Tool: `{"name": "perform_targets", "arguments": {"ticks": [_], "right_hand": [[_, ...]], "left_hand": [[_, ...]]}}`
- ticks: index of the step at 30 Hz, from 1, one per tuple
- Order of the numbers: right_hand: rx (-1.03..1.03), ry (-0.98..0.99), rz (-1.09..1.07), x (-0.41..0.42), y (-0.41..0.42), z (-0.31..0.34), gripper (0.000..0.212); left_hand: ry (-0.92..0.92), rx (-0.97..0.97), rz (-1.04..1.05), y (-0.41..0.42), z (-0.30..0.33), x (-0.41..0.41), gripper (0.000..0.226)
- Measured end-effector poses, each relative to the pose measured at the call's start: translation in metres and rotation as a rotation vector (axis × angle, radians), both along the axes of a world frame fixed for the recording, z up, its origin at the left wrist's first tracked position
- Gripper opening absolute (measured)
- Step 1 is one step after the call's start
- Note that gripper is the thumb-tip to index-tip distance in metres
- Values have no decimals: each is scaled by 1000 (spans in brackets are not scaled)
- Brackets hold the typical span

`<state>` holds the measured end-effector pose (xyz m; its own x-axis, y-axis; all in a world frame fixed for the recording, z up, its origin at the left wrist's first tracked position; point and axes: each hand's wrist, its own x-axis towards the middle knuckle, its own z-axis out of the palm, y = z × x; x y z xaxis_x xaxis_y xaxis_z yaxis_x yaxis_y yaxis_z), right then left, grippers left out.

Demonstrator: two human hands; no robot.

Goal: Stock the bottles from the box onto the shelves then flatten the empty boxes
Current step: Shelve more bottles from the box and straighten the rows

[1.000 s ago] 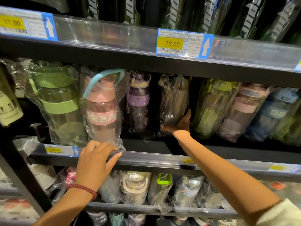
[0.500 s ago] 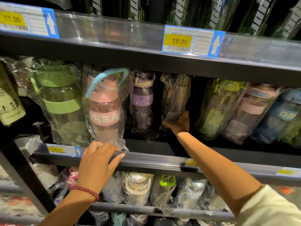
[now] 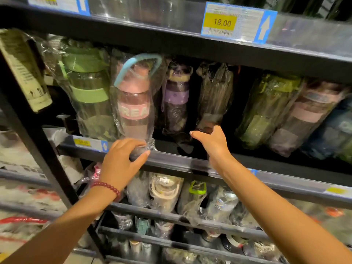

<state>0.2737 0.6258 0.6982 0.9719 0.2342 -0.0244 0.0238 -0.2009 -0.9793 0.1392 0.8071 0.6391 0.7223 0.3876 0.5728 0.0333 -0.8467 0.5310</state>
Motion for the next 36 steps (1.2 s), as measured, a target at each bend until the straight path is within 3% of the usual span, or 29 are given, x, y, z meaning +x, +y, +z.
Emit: {"name": "perform_targets", "arguments": {"ticks": [3,8,14,20,22,27,31,34,36], "right_hand": [[57,-95,294,-48,9,5,46],[-30,-105,832,-119,39,-33,43],[-457,73,1327,-218,88,-123,50],[-705,46,1609,-344,117,-200,41],[-767,64,1658,-380,122,-230,20],[-1001,136,1691,-460,133,-301,43],[-1141,126,1691,-505,146,-362,44],[-1189,187,1646,-532,160,-416,51],[-1216,187,1611,-544,168,-452,43]], "left_hand": [[-27,-116,95,-8,1,-23,21],[147,-343,352,-20,-31,-104,30],[518,-747,737,-50,-106,-268,40],[518,-1073,1086,-99,-187,-423,22],[455,-1150,1165,-116,-207,-457,13],[469,-1410,1272,-136,-262,-528,20],[440,-1553,1315,-129,-302,-573,34],[410,-1616,1303,-115,-342,-599,31],[406,-1632,1274,-103,-373,-610,29]]}}
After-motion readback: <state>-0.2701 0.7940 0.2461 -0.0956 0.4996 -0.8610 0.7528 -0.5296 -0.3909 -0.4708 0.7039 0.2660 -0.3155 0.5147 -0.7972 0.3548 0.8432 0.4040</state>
